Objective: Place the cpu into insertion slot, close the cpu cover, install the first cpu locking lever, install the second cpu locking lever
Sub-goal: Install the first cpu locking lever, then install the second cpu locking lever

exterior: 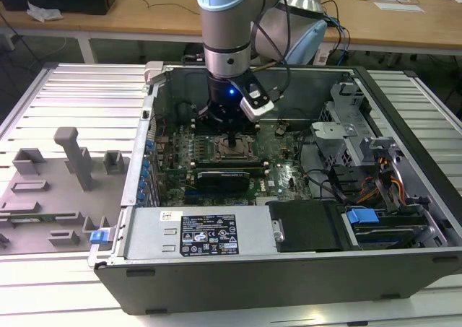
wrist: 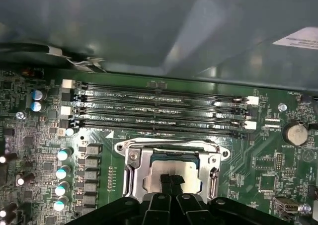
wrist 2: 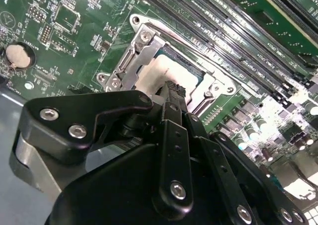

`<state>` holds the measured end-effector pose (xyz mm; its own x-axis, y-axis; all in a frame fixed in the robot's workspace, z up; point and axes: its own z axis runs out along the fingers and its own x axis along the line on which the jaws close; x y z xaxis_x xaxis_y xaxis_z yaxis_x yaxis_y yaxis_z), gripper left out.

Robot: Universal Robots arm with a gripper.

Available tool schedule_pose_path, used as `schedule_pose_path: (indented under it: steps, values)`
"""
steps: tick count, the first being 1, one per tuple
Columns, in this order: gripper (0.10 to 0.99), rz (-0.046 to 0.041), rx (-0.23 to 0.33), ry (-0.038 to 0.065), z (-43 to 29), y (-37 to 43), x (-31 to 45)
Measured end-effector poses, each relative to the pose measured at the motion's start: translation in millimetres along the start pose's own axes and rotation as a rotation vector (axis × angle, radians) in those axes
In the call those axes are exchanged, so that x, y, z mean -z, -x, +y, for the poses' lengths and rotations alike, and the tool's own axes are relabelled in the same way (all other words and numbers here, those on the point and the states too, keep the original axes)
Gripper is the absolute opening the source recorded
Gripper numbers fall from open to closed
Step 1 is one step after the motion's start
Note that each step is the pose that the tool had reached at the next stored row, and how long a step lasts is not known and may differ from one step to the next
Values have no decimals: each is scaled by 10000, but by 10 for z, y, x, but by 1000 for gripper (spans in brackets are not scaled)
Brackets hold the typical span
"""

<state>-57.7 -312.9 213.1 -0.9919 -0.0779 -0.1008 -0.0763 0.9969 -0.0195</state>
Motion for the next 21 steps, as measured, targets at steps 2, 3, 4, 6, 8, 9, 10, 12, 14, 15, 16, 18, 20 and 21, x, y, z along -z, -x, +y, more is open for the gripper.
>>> schedule_pose_path:
  steps: [2, 3, 4, 6, 8, 9, 10, 12, 14, 15, 16, 18, 20, 21]
  values:
    - [106, 0, -61, -5, -1, 8, 73]
    - [106, 1, -126, -11, -2, 12, 105]
    - [106, 5, -249, -24, -3, 17, 158]
    - [106, 7, -397, -40, -3, 21, 197]
    - [106, 10, -573, -57, -4, 23, 215]
    - [106, 14, -749, -74, -4, 24, 233]
    - [106, 15, -833, -83, -5, 27, 256]
    - [106, 14, -869, -85, -6, 31, 271]
    - [106, 20, -885, -90, -29, 39, 271]
    - [106, 22, -891, -92, -36, 42, 270]
    - [106, 23, -899, -92, -45, 45, 270]
    - [106, 23, -902, -92, -46, 46, 269]
    - [106, 23, -901, -93, -48, 46, 270]
    - [106, 23, -901, -92, -49, 46, 270]
